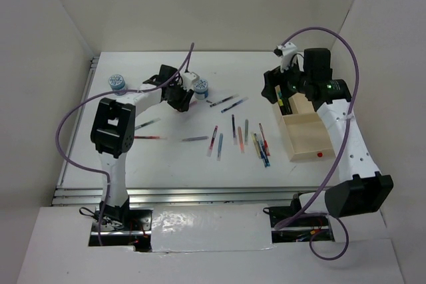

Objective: Sort the stationery into containers
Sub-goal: Pick up the pen from the center of the board, then place the pen in the storage box, then pick up the pen from the center of the board.

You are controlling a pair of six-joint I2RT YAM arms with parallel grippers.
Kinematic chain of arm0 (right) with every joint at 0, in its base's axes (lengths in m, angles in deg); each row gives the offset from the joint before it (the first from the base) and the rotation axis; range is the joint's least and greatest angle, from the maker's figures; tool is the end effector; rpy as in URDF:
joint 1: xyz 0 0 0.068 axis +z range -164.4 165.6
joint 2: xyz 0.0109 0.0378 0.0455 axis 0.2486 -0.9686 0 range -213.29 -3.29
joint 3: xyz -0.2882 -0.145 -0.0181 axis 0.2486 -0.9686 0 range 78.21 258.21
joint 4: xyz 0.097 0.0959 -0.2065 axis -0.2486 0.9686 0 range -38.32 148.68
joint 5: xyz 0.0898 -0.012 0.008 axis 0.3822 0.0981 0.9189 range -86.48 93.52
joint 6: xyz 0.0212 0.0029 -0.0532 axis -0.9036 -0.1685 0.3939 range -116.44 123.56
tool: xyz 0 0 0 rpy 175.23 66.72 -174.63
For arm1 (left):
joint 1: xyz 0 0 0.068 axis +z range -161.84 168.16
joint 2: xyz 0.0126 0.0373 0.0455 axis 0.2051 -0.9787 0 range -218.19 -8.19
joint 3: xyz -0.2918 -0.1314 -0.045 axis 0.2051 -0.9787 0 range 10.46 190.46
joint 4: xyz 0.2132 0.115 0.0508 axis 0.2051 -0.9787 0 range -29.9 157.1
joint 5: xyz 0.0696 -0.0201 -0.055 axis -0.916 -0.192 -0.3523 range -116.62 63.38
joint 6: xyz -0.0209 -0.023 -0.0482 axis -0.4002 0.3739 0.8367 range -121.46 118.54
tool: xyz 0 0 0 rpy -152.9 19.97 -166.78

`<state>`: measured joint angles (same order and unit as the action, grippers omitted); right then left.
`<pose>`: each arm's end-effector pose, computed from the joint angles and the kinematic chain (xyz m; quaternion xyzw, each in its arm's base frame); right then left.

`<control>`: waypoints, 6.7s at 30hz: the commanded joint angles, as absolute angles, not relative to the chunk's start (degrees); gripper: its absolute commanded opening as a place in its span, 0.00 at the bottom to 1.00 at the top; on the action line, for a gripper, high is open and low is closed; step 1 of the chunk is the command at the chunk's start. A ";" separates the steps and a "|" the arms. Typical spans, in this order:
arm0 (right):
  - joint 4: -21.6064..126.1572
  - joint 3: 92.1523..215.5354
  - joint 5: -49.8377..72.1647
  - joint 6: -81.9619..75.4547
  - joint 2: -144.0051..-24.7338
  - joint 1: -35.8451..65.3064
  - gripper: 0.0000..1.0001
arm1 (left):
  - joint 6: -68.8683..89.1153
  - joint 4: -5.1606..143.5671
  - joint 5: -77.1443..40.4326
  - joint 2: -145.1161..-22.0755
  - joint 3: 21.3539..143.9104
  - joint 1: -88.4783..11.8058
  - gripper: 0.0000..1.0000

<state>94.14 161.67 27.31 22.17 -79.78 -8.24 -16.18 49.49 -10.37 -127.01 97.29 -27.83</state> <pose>0.2545 0.0439 0.4434 -0.2787 0.8294 0.1335 0.4653 0.4509 -0.1410 0.2331 0.2931 0.8830 -0.1364 0.3403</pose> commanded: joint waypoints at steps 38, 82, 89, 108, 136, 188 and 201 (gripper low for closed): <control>87.37 150.55 26.99 38.44 -63.69 8.26 0.66 | -6.15 33.55 10.09 -115.43 97.48 -25.28 0.02; 84.55 140.35 12.32 68.52 -67.47 42.03 0.00 | 20.07 36.07 32.10 -85.36 82.35 -29.97 0.99; 89.20 132.97 11.87 49.60 -57.96 35.55 0.00 | 25.97 45.38 23.50 -79.48 85.09 -14.57 0.99; 97.47 131.65 34.90 32.56 -67.45 -33.91 0.00 | 14.46 43.46 15.05 -76.65 76.12 -12.10 0.99; 80.69 130.77 21.02 21.06 -91.09 -32.33 0.22 | 16.73 42.40 0.81 -77.10 73.66 -7.80 0.99; 96.33 148.26 31.38 16.48 -64.55 -17.38 0.52 | -36.52 35.20 -16.16 -119.98 87.72 -10.61 0.51; 92.91 150.81 39.90 13.95 -62.97 -14.75 0.48 | -30.31 30.64 -4.58 -118.77 94.11 -10.43 0.11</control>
<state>95.60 148.29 34.96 16.27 -65.31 -16.16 -34.12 32.73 -12.16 -121.11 89.81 -10.49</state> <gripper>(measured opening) 0.492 0.228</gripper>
